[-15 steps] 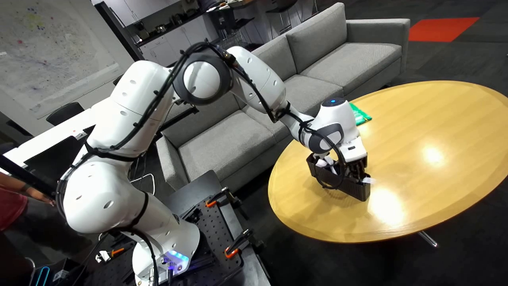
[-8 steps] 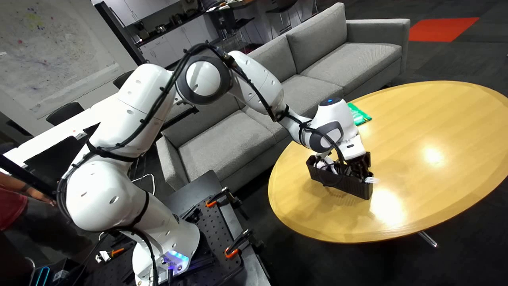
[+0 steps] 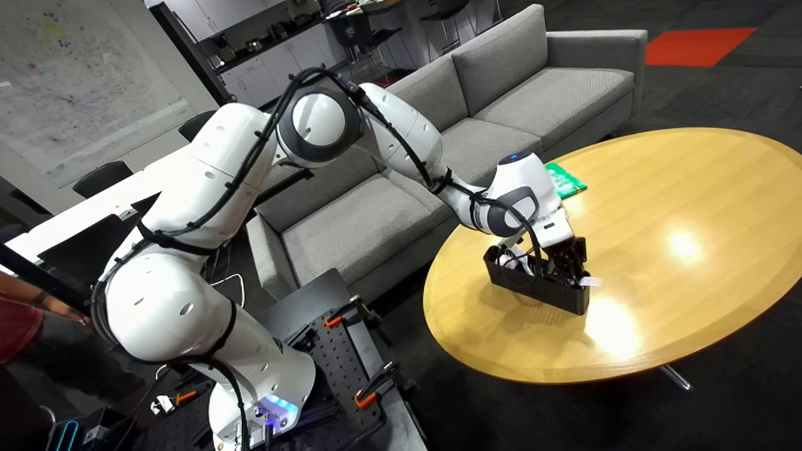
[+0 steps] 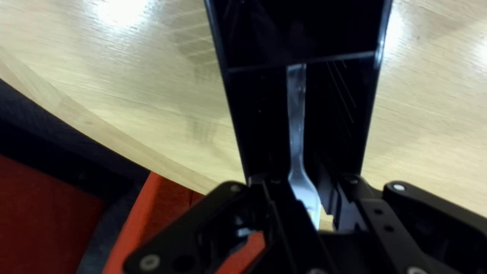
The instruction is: Remove the fork from the cutlery box
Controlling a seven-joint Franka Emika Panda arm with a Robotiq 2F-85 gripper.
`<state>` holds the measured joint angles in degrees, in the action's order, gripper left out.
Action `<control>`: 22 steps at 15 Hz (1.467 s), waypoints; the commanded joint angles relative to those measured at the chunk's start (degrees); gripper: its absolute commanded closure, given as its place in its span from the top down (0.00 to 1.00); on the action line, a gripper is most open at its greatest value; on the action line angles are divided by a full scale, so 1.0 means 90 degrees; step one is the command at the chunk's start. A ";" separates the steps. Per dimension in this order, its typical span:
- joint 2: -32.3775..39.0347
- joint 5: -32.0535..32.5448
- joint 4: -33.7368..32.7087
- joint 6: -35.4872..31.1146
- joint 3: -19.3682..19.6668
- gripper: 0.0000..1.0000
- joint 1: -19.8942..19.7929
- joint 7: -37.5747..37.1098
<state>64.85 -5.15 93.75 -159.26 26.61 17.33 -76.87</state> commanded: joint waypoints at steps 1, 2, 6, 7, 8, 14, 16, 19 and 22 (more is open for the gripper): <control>-0.0385 0.0230 0.0552 -0.0213 0.0315 0.06 0.0349 -0.0358; -0.0498 0.0261 0.0688 -0.0218 0.0365 0.06 0.0409 -0.0383; -0.1265 0.0390 0.1584 -0.0425 0.0646 0.06 0.0702 -0.0239; -0.1490 0.0434 0.1821 -0.0477 0.0732 0.06 0.0777 -0.0207; -0.1776 0.0484 0.2127 -0.0614 0.0810 0.06 0.0846 -0.0139; -0.3386 0.0926 0.3649 -0.0557 0.1077 0.06 0.1075 0.0308; -0.3858 0.1057 0.4083 -0.0566 0.0936 0.06 0.0908 0.0535; -0.4347 0.1041 0.4616 -0.0582 0.0541 0.06 0.0531 0.0931; -0.4458 0.0777 0.4957 -0.0613 -0.0175 0.06 0.0002 0.1076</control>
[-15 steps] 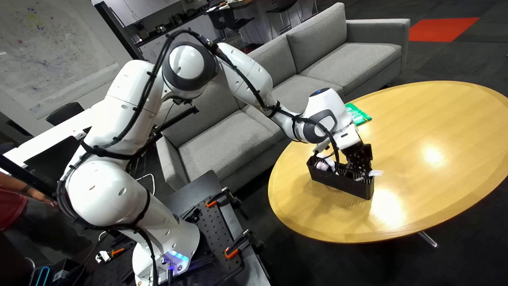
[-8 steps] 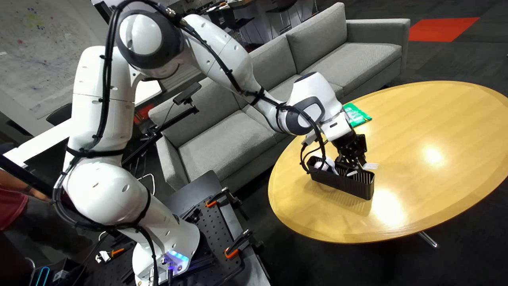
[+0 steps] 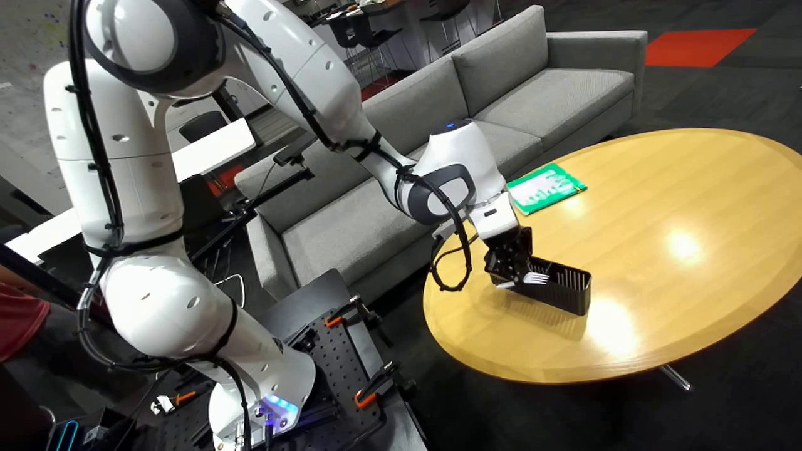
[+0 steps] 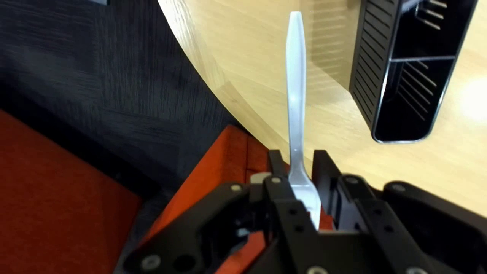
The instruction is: Remove the fork from the cutlery box
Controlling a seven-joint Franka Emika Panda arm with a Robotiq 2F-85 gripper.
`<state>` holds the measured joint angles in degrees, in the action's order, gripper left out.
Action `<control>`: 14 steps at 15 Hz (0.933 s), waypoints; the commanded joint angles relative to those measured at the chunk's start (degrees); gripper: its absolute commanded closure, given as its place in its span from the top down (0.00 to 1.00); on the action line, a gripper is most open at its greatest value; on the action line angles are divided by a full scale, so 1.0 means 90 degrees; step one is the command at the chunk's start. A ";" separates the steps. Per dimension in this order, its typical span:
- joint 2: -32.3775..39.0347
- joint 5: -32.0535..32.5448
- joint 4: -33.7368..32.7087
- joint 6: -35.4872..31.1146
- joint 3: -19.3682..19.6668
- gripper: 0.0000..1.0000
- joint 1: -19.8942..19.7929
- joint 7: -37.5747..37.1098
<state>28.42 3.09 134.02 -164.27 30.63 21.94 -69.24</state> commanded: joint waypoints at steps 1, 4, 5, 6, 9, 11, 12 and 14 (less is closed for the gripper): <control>-0.0371 -0.0352 0.0544 -0.0142 -0.1007 0.06 -0.0789 0.0282; -0.0006 -0.1029 0.0421 -0.0146 -0.1970 0.06 -0.1436 0.0276; 0.0122 -0.1267 0.0326 -0.0127 -0.2277 0.06 -0.1629 0.0312; 0.0321 -0.1447 0.0208 -0.0131 -0.2467 0.06 -0.1712 0.0250; 0.0887 -0.1945 -0.0174 -0.0247 -0.2953 0.06 -0.1903 0.0177; 0.1339 -0.2195 -0.0501 -0.0508 -0.3165 0.06 -0.1966 0.0208; 0.1586 -0.2332 -0.0666 -0.0806 -0.3328 0.06 -0.2057 0.0279; 0.2016 -0.2482 -0.0959 -0.1219 -0.3522 0.06 -0.2153 0.0335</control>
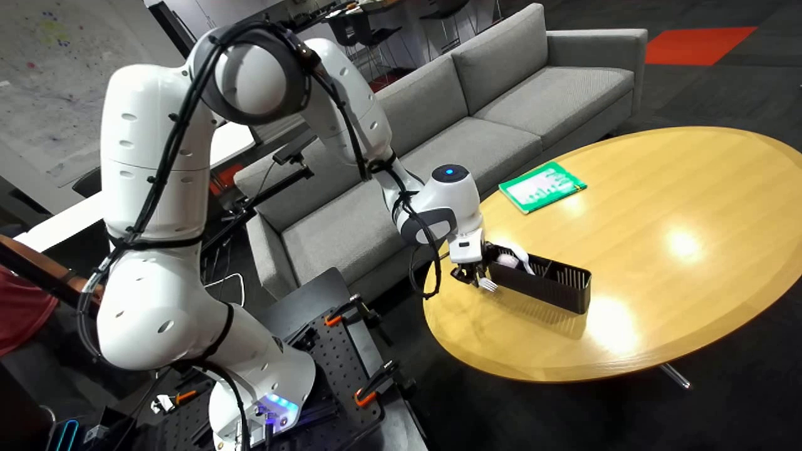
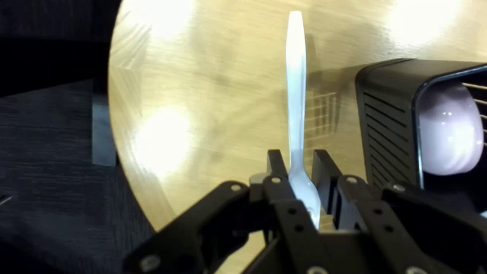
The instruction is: Remove the fork from the cutlery box
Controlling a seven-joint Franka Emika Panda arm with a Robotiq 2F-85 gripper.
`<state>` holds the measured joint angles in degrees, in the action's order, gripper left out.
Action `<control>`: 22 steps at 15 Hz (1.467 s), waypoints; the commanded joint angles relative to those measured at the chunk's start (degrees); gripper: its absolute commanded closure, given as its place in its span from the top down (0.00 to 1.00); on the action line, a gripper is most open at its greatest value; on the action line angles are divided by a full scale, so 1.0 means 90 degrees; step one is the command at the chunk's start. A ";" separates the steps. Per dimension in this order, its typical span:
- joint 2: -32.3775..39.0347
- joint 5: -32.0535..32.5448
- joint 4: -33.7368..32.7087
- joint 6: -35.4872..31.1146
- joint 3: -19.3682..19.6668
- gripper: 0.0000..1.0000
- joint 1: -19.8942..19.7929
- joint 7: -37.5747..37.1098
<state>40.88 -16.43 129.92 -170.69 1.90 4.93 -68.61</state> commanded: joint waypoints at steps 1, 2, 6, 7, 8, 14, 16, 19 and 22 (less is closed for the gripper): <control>0.0836 -0.0359 -0.0646 -0.0651 -0.0454 0.06 -0.0348 0.0318; 0.1009 -0.0372 -0.0771 -0.0735 -0.0553 0.06 -0.0425 0.0360; 0.1526 -0.0408 -0.1052 -0.1113 -0.0898 0.06 -0.0754 0.0696; 0.1605 -0.0425 -0.1057 -0.1285 -0.0951 0.06 -0.0814 0.0780; 0.1682 -0.0444 -0.1064 -0.1465 -0.1027 0.06 -0.0901 0.0855; 0.2077 -0.0343 -0.0994 -0.2376 -0.1861 0.50 -0.1872 0.1266; 0.1978 -0.0337 -0.0827 -0.2444 -0.1981 0.56 -0.2050 0.1418; 0.1594 -0.0426 -0.0343 -0.2742 -0.2015 0.80 -0.2170 0.1575; 0.1113 -0.0299 0.0335 -0.3254 -0.2172 0.99 -0.2462 0.1651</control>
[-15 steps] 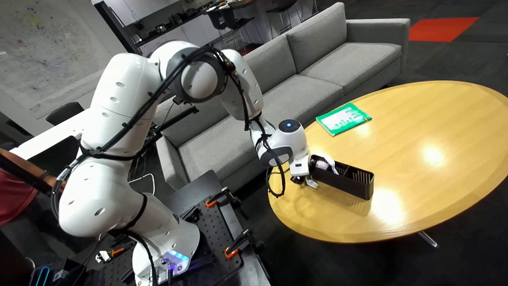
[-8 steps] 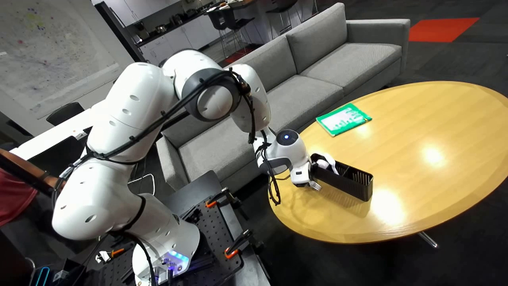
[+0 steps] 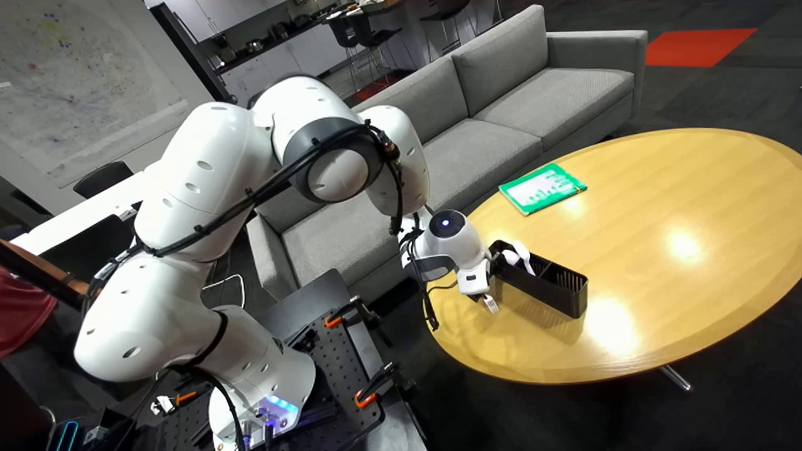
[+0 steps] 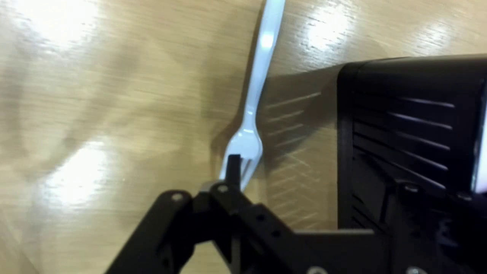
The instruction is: Remove the fork from the cutlery box
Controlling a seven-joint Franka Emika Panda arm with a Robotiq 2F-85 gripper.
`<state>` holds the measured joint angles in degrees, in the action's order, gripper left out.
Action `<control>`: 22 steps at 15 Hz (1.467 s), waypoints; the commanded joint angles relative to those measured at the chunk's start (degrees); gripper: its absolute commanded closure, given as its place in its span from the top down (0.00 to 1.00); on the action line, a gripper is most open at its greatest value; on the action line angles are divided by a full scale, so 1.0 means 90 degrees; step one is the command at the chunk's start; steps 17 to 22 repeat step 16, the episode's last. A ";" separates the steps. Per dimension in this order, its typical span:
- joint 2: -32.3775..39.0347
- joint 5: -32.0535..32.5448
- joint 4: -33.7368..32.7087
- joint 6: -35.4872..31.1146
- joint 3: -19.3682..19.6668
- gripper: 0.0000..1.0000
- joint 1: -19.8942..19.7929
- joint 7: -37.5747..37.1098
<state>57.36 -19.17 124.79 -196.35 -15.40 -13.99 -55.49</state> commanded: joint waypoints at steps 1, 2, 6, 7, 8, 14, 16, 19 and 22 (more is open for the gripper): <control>-0.1036 0.0013 0.0976 -0.0164 -0.0198 1.00 -0.0360 0.0194; -0.1270 0.0085 0.1225 -0.0217 -0.0241 1.00 -0.0450 0.0221; -0.2381 0.0436 0.1998 -0.0218 -0.0517 1.00 -0.0904 0.0367; -0.2657 0.0533 0.2210 -0.0217 -0.0604 1.00 -0.1027 0.0390; -0.2913 0.0620 0.2411 -0.0216 -0.0671 1.00 -0.1122 0.0366; -0.3942 0.1255 0.3187 -0.0158 -0.0784 1.00 -0.1424 0.0258; -0.4121 0.1439 0.3310 -0.0161 -0.0759 1.00 -0.1449 0.0234; -0.4121 0.1439 0.3310 -0.0161 -0.0759 1.00 -0.1449 0.0234; -0.4121 0.1439 0.3310 -0.0161 -0.0759 1.00 -0.1449 0.0234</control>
